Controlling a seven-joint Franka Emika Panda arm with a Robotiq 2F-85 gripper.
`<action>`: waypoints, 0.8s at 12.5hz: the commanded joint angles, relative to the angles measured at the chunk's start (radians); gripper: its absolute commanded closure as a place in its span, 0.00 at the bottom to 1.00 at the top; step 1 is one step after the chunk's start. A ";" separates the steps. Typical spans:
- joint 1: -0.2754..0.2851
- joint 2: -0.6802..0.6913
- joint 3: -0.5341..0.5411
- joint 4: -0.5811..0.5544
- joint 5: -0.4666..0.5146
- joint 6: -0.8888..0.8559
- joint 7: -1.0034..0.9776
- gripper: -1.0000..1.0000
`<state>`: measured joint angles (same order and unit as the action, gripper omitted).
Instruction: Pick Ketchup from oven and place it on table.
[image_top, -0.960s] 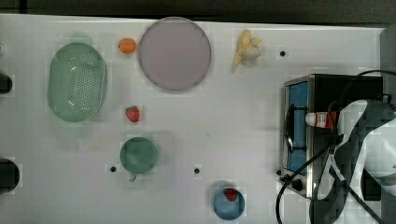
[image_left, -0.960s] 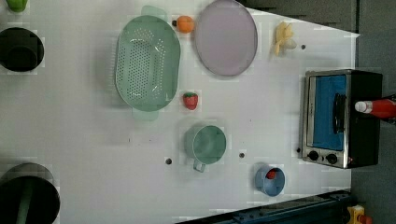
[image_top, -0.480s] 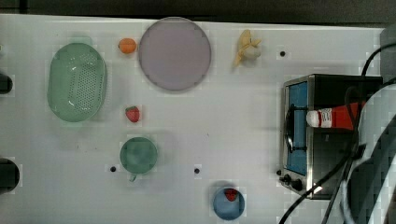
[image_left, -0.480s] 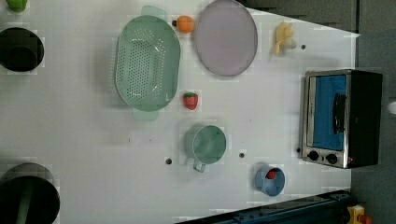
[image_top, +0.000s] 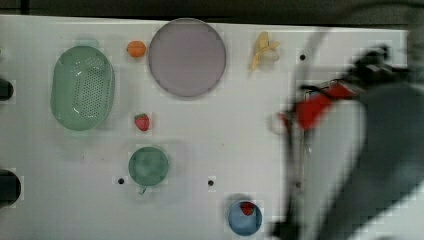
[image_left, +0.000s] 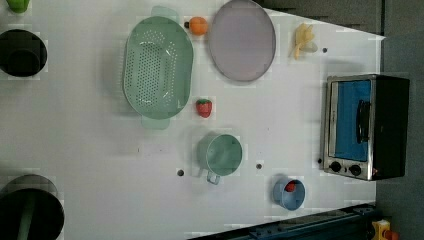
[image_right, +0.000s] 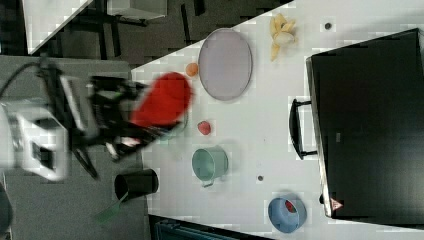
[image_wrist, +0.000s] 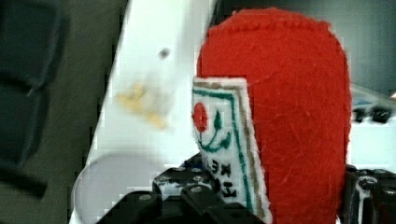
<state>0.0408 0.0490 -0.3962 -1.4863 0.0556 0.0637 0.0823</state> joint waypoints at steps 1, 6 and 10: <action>0.095 0.084 0.117 -0.041 -0.024 -0.032 -0.019 0.36; 0.117 0.084 0.238 -0.233 -0.032 0.019 -0.017 0.36; 0.116 0.086 0.228 -0.463 -0.055 0.247 -0.012 0.36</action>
<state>0.2284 0.1790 -0.1192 -1.9365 0.0014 0.2849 0.0786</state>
